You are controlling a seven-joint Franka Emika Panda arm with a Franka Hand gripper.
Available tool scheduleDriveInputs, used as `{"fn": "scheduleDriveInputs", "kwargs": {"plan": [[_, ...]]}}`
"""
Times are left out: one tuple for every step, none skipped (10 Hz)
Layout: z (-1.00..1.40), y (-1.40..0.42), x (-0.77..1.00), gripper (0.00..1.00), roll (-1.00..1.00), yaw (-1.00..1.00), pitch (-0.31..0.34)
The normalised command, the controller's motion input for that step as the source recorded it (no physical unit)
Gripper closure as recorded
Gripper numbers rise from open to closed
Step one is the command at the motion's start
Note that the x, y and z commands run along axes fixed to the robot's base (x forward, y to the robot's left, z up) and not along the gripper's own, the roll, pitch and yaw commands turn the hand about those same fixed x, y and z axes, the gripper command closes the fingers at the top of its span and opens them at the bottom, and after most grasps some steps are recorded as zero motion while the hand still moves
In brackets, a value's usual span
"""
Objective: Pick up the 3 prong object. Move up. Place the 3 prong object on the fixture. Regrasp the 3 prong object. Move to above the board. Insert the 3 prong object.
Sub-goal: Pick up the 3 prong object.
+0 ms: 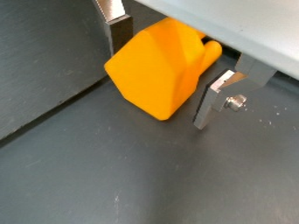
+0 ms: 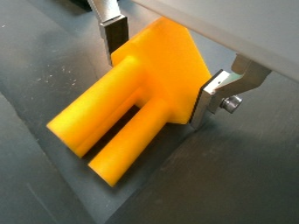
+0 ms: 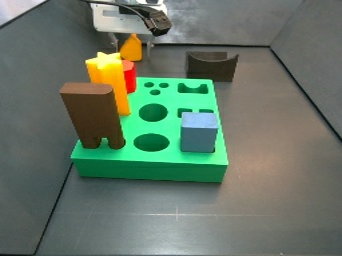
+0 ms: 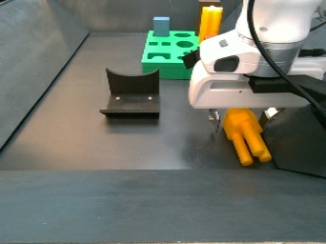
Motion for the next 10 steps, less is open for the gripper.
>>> {"fn": "scheduleDriveInputs", "kwargs": {"plan": [[-0.14, 0.01, 0.07, 0.0, -0.17, -0.03, -0.016], [-0.15, 0.01, 0.03, 0.0, -0.08, -0.01, -0.006], [-0.02, 0.0, 0.0, 0.0, 0.0, 0.0, 0.0], [0.0, 0.0, 0.0, 1.0, 0.0, 0.0, 0.0], [0.0, 0.0, 0.0, 1.0, 0.0, 0.0, 0.0], [0.0, 0.0, 0.0, 1.0, 0.0, 0.0, 0.0], [0.0, 0.0, 0.0, 1.0, 0.0, 0.0, 0.0], [0.0, 0.0, 0.0, 1.0, 0.0, 0.0, 0.0], [0.0, 0.0, 0.0, 1.0, 0.0, 0.0, 0.0], [0.0, 0.0, 0.0, 1.0, 0.0, 0.0, 0.0]]}}
